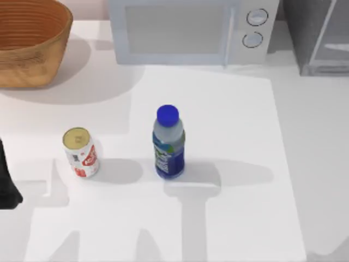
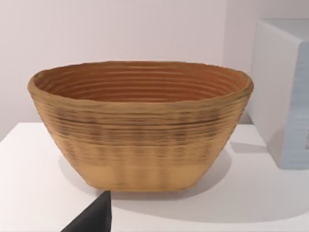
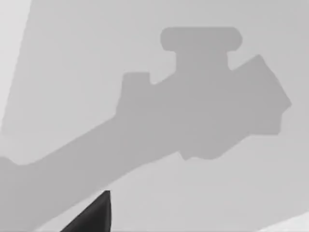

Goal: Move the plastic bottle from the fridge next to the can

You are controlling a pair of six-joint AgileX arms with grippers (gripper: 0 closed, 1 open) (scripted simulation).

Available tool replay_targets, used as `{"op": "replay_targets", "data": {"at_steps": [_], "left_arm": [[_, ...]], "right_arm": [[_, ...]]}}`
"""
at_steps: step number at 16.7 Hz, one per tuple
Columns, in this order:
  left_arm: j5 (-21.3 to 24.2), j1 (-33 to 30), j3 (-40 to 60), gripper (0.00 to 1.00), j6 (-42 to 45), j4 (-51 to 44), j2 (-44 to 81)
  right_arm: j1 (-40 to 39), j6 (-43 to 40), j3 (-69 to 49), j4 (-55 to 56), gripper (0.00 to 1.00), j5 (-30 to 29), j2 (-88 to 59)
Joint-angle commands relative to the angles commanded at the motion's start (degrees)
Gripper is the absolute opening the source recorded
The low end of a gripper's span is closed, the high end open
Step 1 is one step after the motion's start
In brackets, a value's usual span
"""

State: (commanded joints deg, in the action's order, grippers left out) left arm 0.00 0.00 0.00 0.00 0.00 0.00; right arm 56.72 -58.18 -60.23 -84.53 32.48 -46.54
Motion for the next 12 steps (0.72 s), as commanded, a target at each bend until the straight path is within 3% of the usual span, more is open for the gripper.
{"op": "replay_targets", "data": {"at_steps": [6,9,12], "left_arm": [[0.0,0.0,0.0,1.00,0.0,0.0,0.0],[0.0,0.0,0.0,1.00,0.0,0.0,0.0],[0.0,0.0,0.0,1.00,0.0,0.0,0.0]], "right_arm": [[31.8,-37.4,-10.3,-0.5,1.00,13.8,-37.4],[41.1,-50.1,-13.8,-0.7,1.00,18.2,-49.6],[45.9,-57.6,-15.8,-0.9,1.00,20.8,-56.3]]}}
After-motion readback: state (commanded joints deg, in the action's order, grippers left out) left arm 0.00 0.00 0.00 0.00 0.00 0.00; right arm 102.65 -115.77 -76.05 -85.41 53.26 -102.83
